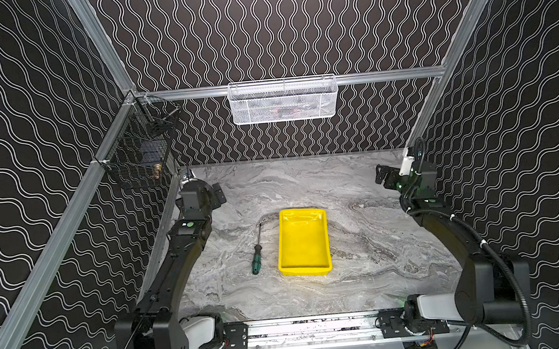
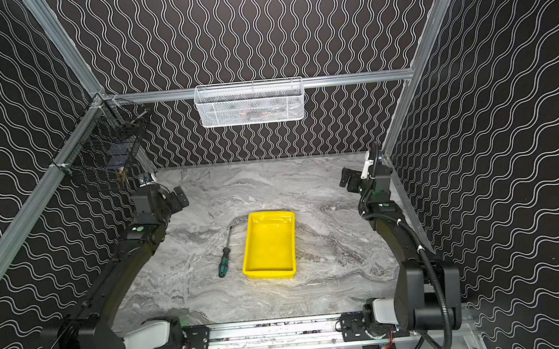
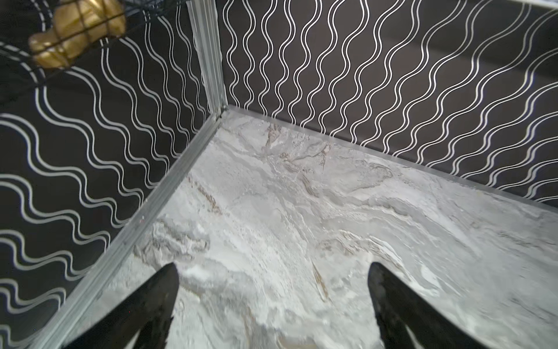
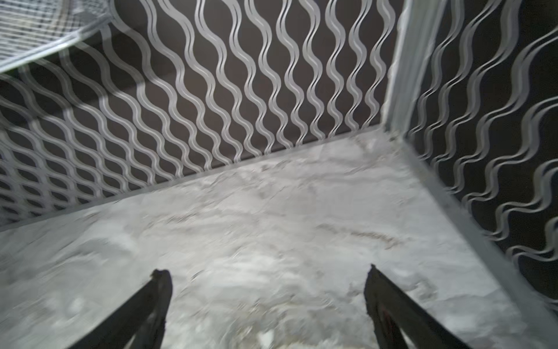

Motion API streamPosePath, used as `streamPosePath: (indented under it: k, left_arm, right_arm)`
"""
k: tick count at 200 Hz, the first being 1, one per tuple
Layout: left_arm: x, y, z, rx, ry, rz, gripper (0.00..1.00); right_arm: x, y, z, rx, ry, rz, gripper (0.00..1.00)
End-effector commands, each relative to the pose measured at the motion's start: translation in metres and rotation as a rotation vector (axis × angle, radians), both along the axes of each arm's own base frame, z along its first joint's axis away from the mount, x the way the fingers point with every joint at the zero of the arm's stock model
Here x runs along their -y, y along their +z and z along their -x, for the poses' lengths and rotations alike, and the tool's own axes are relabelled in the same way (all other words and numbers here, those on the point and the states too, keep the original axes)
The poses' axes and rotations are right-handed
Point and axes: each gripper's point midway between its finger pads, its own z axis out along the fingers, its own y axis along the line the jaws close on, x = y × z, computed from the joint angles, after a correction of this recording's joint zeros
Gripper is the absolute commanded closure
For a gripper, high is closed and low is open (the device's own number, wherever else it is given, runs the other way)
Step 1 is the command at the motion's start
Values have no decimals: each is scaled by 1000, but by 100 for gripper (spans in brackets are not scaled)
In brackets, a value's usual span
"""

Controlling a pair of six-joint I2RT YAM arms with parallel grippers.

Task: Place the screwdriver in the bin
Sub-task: 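Lower the left gripper onto the green screwdriver handle while the right arm lifts aside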

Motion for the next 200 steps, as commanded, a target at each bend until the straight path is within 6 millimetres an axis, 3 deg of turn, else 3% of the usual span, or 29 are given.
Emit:
streamPosePath:
  k: [1,30,55,80,135,200]
  left_arm:
    - [14,-29,30,-211,-21,117,1]
    - [46,-62,66,-416,-142,221,1]
    - [79,-84,104,-547,-244,225,1]
    - [91,-103,134,-663,-247,163,1]
    - [119,-152,151,-795,-306,174,2]
    - [146,-191,149,-858,-388,176,9]
  right_arm:
    - [-35,-9,28,-128,166,-114,1]
    - [-47,5,45,-139,230,-149,1]
    - [-49,2,57,-194,237,-144,1]
    - [-52,-1,65,-217,256,-144,1]
    - [-52,-19,67,-266,264,-136,1]
    - [-57,-27,63,-284,294,-159,1]
